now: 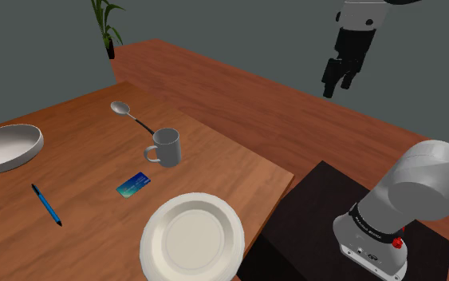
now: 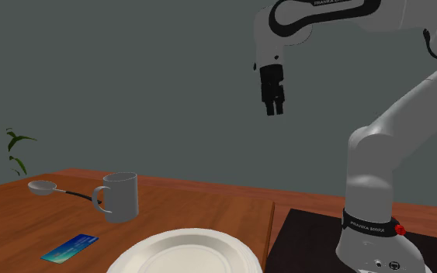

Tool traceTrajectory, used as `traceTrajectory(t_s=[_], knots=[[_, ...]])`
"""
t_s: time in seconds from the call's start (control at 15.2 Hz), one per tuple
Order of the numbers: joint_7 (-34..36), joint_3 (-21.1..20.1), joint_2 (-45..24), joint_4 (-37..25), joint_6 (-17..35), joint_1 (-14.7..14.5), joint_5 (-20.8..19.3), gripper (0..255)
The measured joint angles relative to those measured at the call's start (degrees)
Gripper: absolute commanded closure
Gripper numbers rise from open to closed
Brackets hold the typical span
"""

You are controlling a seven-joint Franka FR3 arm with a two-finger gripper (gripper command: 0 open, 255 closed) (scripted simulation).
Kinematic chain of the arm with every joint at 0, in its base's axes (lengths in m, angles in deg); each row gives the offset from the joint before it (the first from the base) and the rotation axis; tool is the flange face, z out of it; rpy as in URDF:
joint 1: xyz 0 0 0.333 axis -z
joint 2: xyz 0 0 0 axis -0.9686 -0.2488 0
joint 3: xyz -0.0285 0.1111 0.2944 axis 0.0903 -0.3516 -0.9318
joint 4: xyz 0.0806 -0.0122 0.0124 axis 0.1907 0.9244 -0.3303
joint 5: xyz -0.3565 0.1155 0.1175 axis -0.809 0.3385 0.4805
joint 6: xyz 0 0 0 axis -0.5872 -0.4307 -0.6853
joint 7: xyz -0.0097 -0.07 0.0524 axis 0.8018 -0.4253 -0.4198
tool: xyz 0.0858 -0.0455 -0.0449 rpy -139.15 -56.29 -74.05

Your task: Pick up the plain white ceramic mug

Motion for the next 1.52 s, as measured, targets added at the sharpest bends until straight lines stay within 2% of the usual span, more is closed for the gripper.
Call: traceTrajectory(t_s=[0.26,0.66,1.06,1.52], knots=[[2.5,-1.9,-2.4,-0.5,1.6,-0.7,1.9,0],[9.6,-7.3,-10.2,-2.2,7.4,-2.7,6.6,0],[16.3,-12.2,-20.7,-7.8,12.2,-4.3,9.6,0],[23.9,-16.9,-34.3,-16.7,17.0,-5.9,10.4,0]])
